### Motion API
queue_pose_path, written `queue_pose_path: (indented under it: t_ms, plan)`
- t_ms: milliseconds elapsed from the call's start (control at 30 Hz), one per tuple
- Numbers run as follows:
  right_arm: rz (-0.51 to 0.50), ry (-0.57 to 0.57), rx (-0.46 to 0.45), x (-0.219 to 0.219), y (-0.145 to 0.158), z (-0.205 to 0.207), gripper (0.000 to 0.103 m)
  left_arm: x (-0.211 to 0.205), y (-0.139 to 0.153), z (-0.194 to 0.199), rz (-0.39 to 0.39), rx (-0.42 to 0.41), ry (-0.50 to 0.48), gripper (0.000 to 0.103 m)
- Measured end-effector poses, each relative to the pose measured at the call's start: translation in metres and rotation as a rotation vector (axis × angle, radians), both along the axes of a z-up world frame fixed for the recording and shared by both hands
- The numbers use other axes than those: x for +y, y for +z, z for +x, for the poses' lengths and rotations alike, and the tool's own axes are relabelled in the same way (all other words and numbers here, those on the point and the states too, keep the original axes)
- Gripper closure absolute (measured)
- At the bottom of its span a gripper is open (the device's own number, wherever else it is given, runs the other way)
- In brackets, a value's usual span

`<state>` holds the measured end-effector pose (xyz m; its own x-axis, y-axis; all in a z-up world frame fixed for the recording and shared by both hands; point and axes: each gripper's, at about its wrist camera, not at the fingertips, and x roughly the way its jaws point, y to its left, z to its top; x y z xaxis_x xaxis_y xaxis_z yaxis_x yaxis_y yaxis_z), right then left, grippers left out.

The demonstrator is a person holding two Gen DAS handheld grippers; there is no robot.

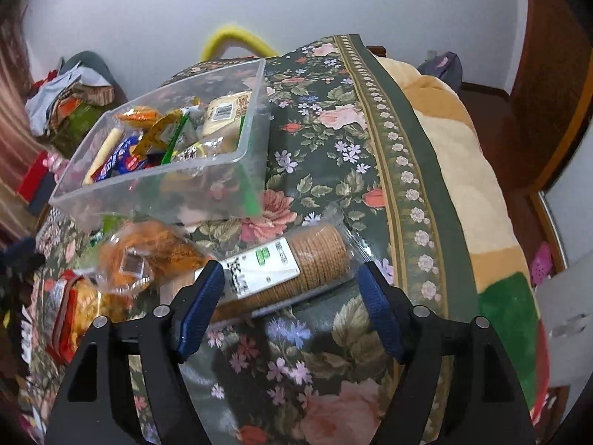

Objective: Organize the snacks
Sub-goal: 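Grasp the red snack bag with left tool while right tool grasps the cookie roll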

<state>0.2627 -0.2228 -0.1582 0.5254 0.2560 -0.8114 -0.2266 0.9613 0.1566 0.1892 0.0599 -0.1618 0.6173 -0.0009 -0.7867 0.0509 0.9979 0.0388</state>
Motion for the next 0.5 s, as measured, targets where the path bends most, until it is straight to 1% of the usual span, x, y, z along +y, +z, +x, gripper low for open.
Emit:
queue_pose_path:
  t_ms: [67,167,233,300,400,433,500]
  plan:
    - [-0.001,-0.01,0.005,0.004,-0.001,0.006,0.024,0.002,-0.005,-0.003,-0.022,0.016,-0.002,0.049]
    - [-0.01,0.0,0.028,0.016,-0.01,0.013,0.023,0.004,-0.01,-0.01,-0.041,0.028,-0.003,0.048]
    - [-0.024,0.01,0.036,0.024,-0.017,0.015,0.026,0.005,-0.012,-0.014,-0.052,0.036,-0.006,0.047]
    - [-0.022,0.014,0.032,0.027,-0.02,0.013,0.03,0.006,-0.014,-0.018,-0.07,0.042,-0.008,0.043]
    - [-0.009,0.034,0.031,0.024,-0.02,0.006,0.044,0.004,-0.017,-0.022,-0.1,0.063,-0.015,0.041]
    - [-0.011,0.044,0.03,0.024,-0.02,0.003,0.046,0.003,-0.018,-0.024,-0.106,0.068,-0.021,0.04]
    - [-0.034,0.066,0.024,0.021,-0.02,-0.006,0.057,-0.002,-0.02,-0.028,-0.109,0.075,-0.03,0.037]
